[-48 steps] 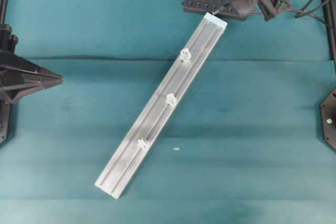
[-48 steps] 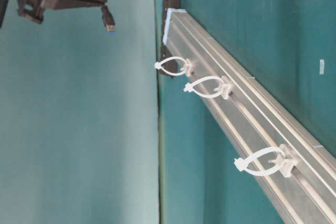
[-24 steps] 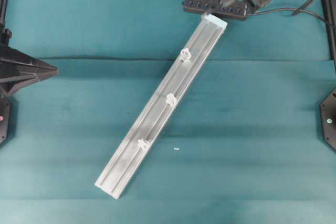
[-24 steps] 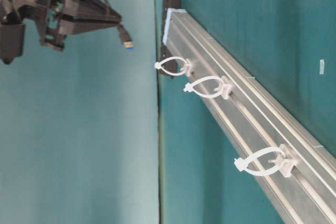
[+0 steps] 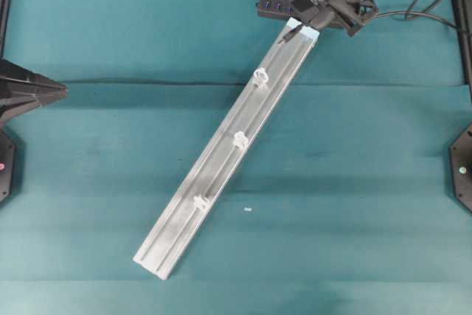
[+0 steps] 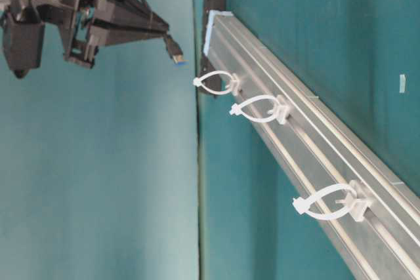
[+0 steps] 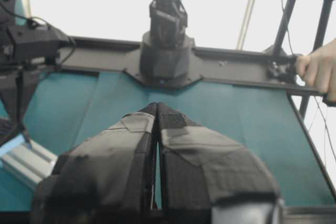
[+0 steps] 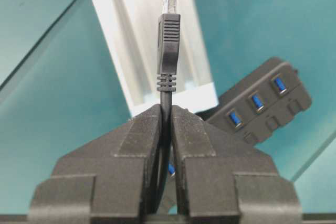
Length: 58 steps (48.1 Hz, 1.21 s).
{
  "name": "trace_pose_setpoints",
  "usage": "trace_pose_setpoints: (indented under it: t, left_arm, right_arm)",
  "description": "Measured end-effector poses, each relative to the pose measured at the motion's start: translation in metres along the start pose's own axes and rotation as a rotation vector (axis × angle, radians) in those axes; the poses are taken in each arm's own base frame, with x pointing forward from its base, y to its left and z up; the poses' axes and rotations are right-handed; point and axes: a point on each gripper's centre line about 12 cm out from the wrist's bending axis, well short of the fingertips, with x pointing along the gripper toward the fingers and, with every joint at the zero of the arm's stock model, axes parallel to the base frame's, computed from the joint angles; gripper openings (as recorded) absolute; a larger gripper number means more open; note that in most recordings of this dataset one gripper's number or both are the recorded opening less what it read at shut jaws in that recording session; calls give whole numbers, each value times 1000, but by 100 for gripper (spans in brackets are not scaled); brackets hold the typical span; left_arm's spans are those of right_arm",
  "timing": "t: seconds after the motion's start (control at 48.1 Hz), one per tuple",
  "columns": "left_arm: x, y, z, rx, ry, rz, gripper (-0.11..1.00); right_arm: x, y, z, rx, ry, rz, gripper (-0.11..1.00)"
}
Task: Pass the USB cable through three rings with both arms.
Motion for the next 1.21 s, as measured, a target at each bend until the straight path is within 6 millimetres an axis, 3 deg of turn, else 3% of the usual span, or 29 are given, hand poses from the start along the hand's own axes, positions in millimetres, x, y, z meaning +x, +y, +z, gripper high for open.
trace_pose_setpoints:
  t: [1.206]
  left_arm:
    - [0, 2, 3, 1, -5, 10, -1]
  right_arm:
    - [36, 6, 8, -35, -114, 70, 7]
